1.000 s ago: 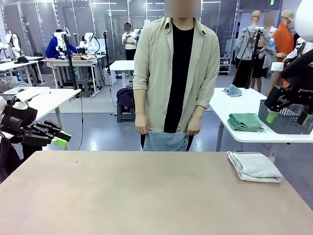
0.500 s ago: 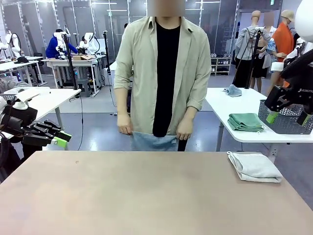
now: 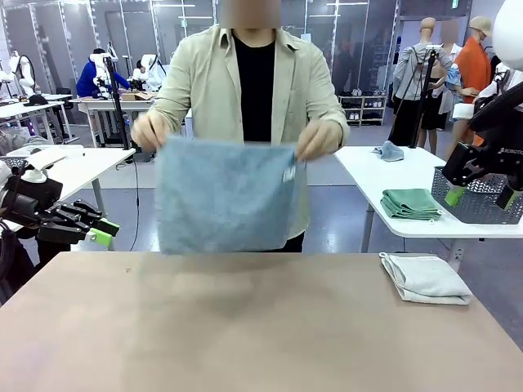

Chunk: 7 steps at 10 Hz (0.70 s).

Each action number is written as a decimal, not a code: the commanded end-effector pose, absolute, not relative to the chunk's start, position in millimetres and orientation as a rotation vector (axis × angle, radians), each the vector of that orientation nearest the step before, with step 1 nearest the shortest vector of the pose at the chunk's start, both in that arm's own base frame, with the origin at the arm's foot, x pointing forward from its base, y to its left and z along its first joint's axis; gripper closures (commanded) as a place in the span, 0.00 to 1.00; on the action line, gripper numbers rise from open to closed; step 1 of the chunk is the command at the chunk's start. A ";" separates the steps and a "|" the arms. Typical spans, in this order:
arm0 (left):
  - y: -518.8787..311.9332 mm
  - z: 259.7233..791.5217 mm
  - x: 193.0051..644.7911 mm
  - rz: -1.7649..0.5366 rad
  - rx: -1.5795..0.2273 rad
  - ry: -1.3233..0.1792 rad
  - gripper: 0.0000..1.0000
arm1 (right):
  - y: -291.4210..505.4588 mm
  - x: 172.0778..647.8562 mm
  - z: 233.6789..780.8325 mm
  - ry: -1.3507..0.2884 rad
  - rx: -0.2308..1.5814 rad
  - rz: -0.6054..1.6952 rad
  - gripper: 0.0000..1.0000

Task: Fold the towels and place them in the basket.
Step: When a person lays out a Towel with hook on the table, fold it in half twice.

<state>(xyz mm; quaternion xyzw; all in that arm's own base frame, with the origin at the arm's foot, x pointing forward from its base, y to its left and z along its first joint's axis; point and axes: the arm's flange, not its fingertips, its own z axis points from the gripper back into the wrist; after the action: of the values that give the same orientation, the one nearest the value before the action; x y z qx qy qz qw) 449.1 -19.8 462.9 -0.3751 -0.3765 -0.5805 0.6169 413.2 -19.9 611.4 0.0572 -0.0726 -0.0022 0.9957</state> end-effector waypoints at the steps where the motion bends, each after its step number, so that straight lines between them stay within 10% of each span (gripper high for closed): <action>1: -18.0 464.7 448.3 -1.355 -0.871 -0.873 0.58 | -20.0 412.4 613.4 -0.146 0.115 -0.007 0.06; 7: -18.0 464.7 448.3 -1.355 -0.871 -0.873 0.58 | -20.0 412.4 613.4 -0.146 0.115 -0.007 0.06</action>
<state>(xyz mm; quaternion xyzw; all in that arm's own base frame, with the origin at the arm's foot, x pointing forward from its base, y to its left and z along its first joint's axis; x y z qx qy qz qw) 449.1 -19.8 462.9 -0.3751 -0.3765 -0.5805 0.6169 413.2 -19.9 611.4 0.0572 -0.0726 -0.0022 0.9957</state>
